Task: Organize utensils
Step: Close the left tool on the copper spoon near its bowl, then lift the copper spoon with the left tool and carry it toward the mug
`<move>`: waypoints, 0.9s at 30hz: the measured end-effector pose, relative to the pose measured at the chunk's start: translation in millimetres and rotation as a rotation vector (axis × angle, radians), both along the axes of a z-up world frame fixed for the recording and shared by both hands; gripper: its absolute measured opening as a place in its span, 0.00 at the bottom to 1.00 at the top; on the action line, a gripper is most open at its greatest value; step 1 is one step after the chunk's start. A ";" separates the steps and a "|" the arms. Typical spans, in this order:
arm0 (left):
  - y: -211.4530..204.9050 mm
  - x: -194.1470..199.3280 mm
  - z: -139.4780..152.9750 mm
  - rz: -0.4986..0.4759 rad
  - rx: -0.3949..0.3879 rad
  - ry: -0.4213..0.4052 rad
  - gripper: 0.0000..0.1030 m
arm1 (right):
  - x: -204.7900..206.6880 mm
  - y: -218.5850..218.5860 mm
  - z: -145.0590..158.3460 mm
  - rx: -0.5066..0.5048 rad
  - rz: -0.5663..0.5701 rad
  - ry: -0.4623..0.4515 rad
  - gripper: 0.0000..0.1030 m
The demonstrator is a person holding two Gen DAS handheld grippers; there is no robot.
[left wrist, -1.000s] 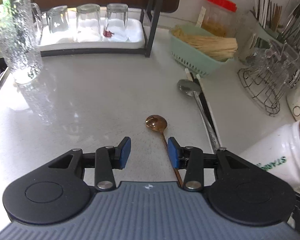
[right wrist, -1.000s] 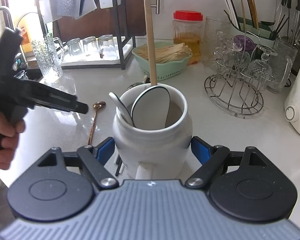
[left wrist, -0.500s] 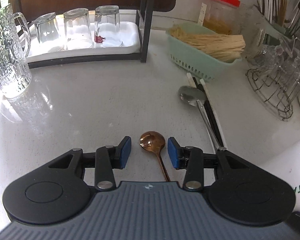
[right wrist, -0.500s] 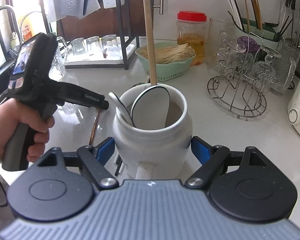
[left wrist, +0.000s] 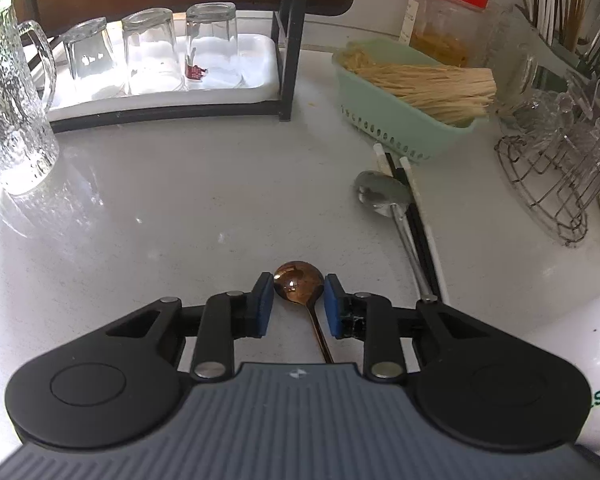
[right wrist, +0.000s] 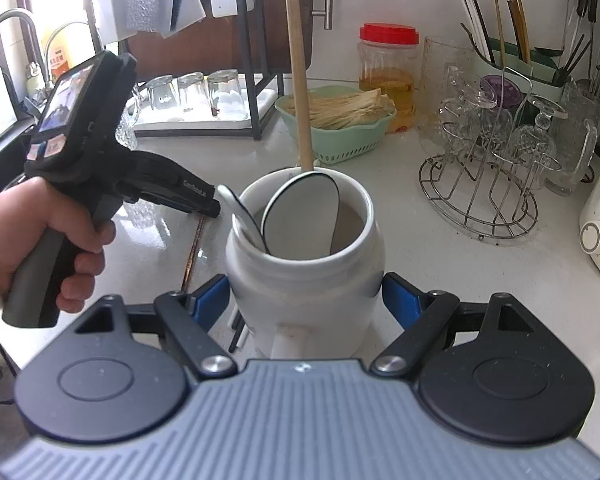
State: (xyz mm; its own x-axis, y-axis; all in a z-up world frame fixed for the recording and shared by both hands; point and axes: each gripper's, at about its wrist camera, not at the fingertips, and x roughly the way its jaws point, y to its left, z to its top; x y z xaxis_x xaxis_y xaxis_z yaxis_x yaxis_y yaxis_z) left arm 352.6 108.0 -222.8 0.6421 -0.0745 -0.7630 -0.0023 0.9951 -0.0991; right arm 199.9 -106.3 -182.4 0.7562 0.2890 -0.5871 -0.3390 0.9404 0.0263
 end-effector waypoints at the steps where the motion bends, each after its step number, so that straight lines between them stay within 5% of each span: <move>1: 0.1 -1.1 0.2 0.001 -0.004 0.001 0.30 | 0.2 -0.1 0.0 0.000 0.001 0.001 0.83; 22: 8.6 -65.6 56.4 -0.022 -0.087 -0.080 0.30 | 7.8 7.8 -0.1 -0.011 -0.015 -0.006 0.83; 23: 8.8 -68.5 60.1 -0.023 -0.092 -0.083 0.26 | 8.6 8.4 0.4 -0.011 -0.019 0.000 0.83; 24: 9.2 -71.3 64.2 -0.027 -0.094 -0.085 0.06 | 9.2 8.9 0.5 -0.011 -0.022 0.003 0.83; 27: 10.8 -76.2 73.6 -0.038 -0.108 -0.086 0.06 | 10.2 10.3 0.5 -0.015 -0.032 0.013 0.83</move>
State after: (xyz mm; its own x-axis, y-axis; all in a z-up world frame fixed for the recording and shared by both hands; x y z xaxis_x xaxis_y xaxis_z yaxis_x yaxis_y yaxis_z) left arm 276.4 118.8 -149.2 0.6996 -0.1791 -0.6917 0.0486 0.9778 -0.2039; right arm 210.0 -96.0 -181.9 0.7573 0.2560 -0.6008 -0.3086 0.9511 0.0163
